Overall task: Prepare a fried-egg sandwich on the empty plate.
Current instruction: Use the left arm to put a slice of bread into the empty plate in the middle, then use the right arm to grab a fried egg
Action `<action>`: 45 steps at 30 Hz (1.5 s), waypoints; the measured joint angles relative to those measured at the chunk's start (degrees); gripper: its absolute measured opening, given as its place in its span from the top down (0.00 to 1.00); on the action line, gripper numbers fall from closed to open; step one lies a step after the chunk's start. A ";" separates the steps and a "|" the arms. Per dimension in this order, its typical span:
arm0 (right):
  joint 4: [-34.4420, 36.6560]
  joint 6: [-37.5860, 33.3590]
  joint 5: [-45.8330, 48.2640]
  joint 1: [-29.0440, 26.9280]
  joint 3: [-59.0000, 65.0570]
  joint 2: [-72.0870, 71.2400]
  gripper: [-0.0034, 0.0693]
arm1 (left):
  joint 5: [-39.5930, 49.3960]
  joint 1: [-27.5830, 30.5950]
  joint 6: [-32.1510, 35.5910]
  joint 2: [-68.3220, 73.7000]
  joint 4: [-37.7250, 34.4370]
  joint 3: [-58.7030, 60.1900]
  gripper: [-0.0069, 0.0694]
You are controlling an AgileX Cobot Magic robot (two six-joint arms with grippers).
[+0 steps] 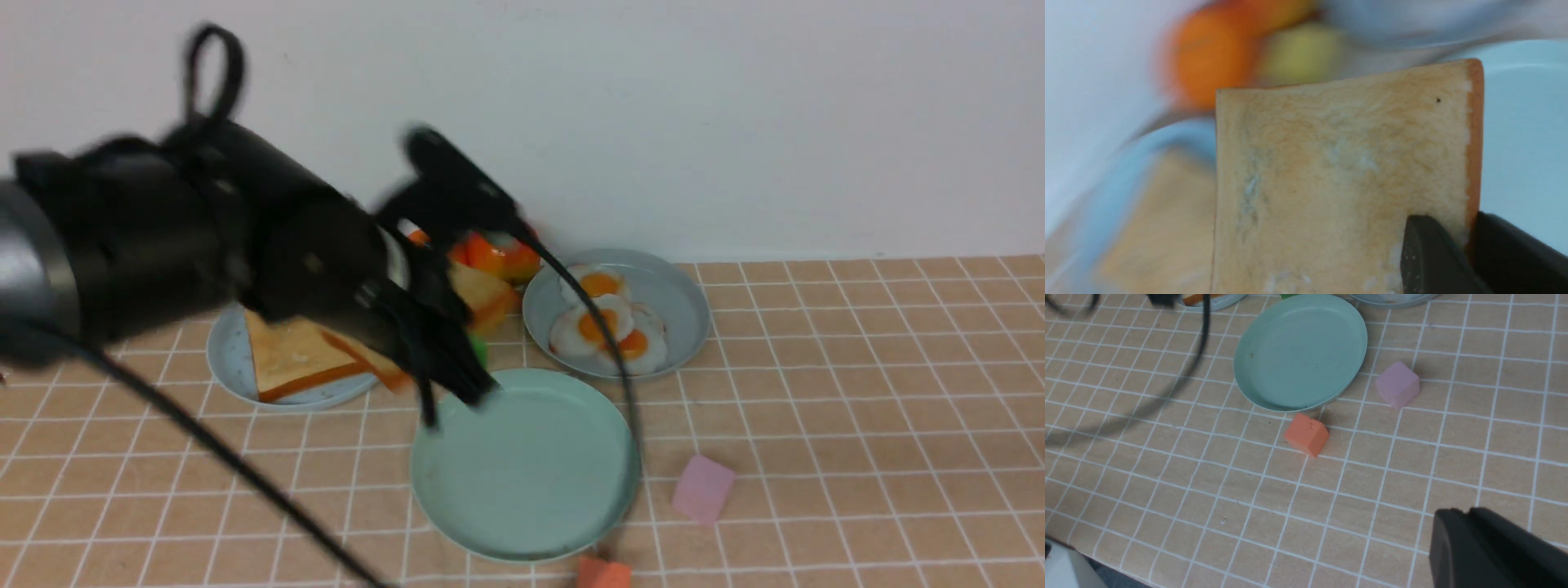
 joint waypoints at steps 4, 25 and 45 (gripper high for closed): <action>0.91 0.00 0.78 0.00 0.00 0.00 0.86 | 0.97 -8.08 -0.07 3.21 2.21 2.07 0.74; 1.78 0.00 3.92 0.00 0.00 0.10 0.54 | -5.47 -9.77 -7.72 12.97 10.98 2.15 0.34; 14.65 -11.39 -19.76 0.00 -0.25 32.16 0.51 | 4.09 -10.11 -19.25 -42.30 -7.52 18.21 0.93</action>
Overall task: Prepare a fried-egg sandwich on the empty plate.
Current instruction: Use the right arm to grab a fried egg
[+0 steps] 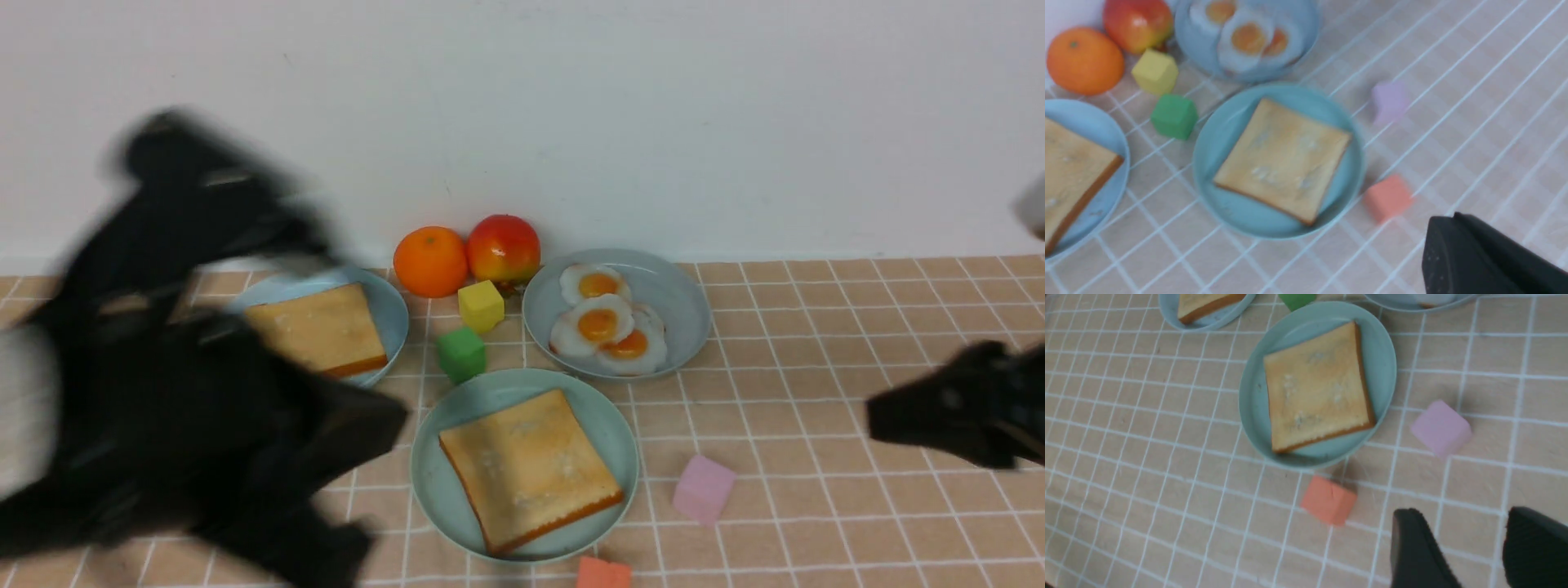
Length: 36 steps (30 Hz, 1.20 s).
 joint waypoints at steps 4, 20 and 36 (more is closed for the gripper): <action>6.16 -5.07 -4.71 1.12 -3.80 11.78 0.51 | -7.98 0.00 -2.74 -15.15 -0.30 12.20 0.93; 9.80 -8.97 -13.68 4.48 -32.35 50.85 0.51 | -18.84 0.00 -9.15 -22.99 -0.26 20.61 0.93; 13.70 -8.97 -13.00 4.48 -46.23 65.73 0.46 | -19.28 0.00 -9.33 -22.02 -0.98 20.68 0.93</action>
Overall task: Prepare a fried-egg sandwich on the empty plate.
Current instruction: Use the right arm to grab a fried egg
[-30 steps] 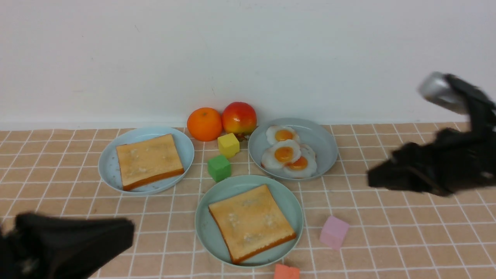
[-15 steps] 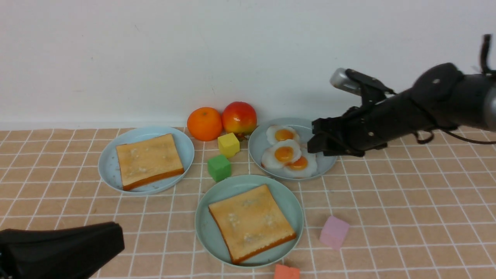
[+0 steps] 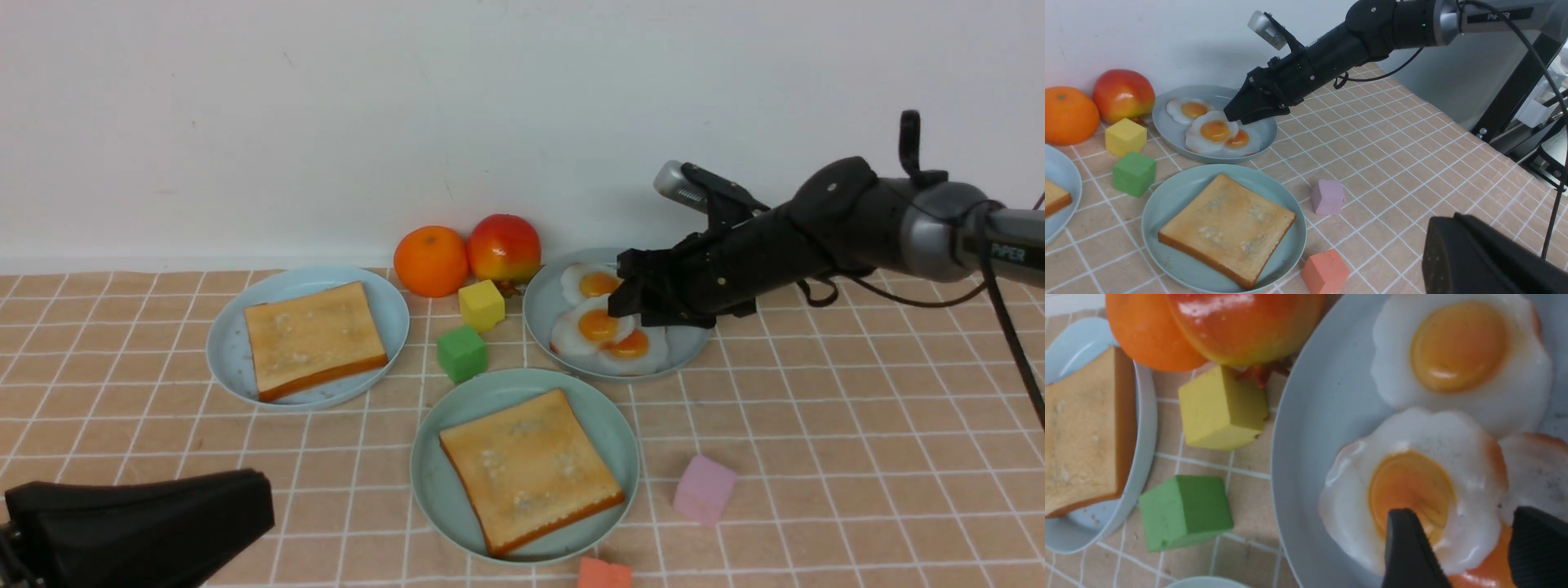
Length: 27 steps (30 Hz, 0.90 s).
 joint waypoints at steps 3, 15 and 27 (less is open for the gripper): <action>0.29 0.00 -0.09 0.00 -0.06 0.83 0.46 | 0.00 0.00 0.00 0.00 -0.05 0.00 0.93; 6.27 -2.41 -2.61 0.00 -0.36 2.31 0.46 | 0.00 0.00 0.00 0.00 -0.07 0.00 0.93; 8.96 -7.39 -2.80 0.00 -0.36 2.80 0.54 | -0.03 0.00 0.00 0.00 -0.07 0.00 0.93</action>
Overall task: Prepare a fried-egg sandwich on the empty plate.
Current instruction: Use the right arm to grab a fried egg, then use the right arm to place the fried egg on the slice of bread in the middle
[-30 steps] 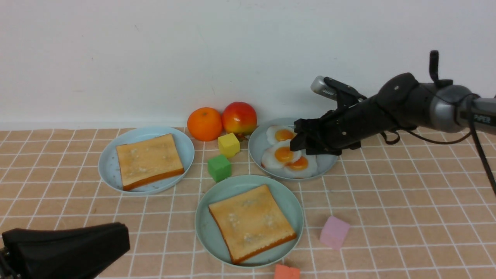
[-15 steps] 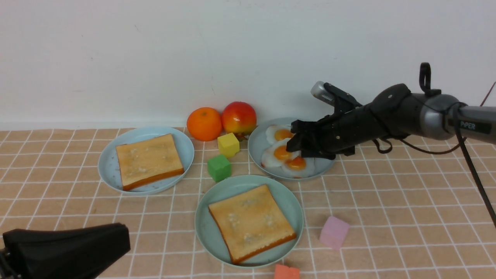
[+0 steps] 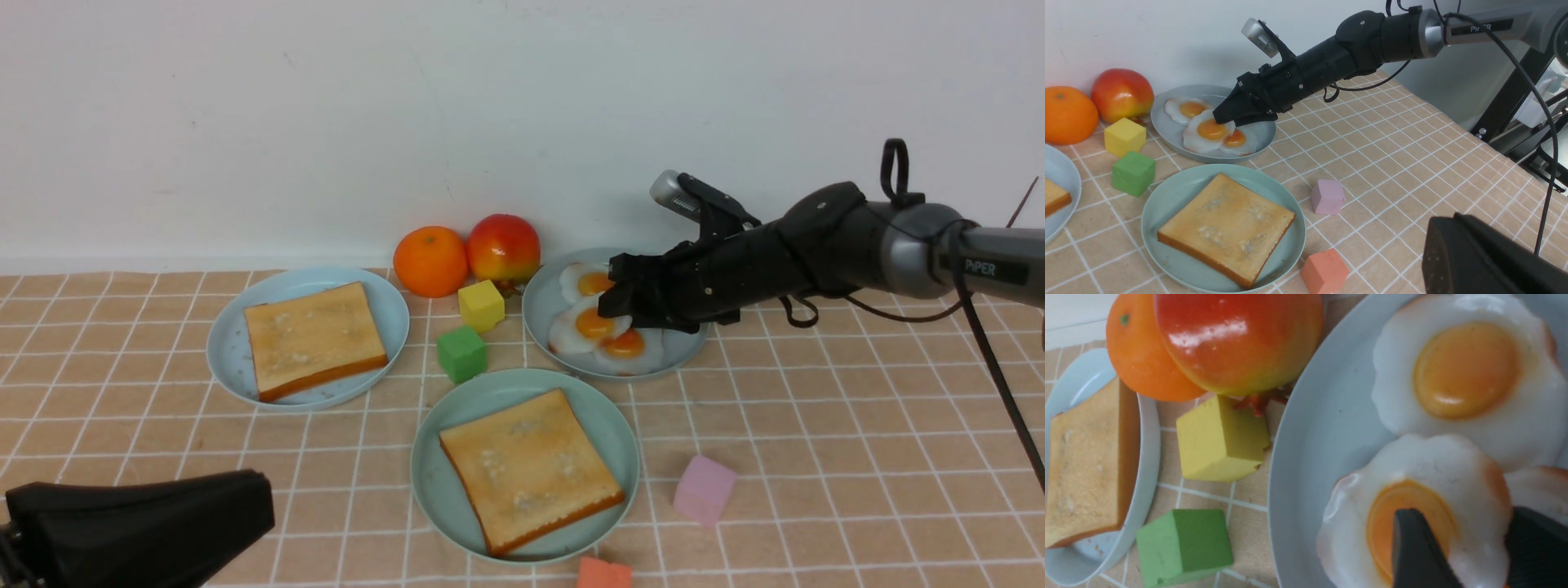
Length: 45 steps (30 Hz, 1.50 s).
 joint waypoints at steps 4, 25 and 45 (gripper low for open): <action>0.90 -0.33 0.15 0.00 0.00 0.00 0.66 | 0.00 0.00 0.00 0.00 0.00 0.00 0.93; 5.29 -4.88 26.07 -1.15 6.91 -17.28 0.87 | 13.26 0.00 -1.37 0.00 8.37 0.00 0.92; 14.04 -5.54 11.31 8.62 24.43 -16.02 0.87 | 13.83 0.00 -1.50 0.00 10.43 0.00 0.92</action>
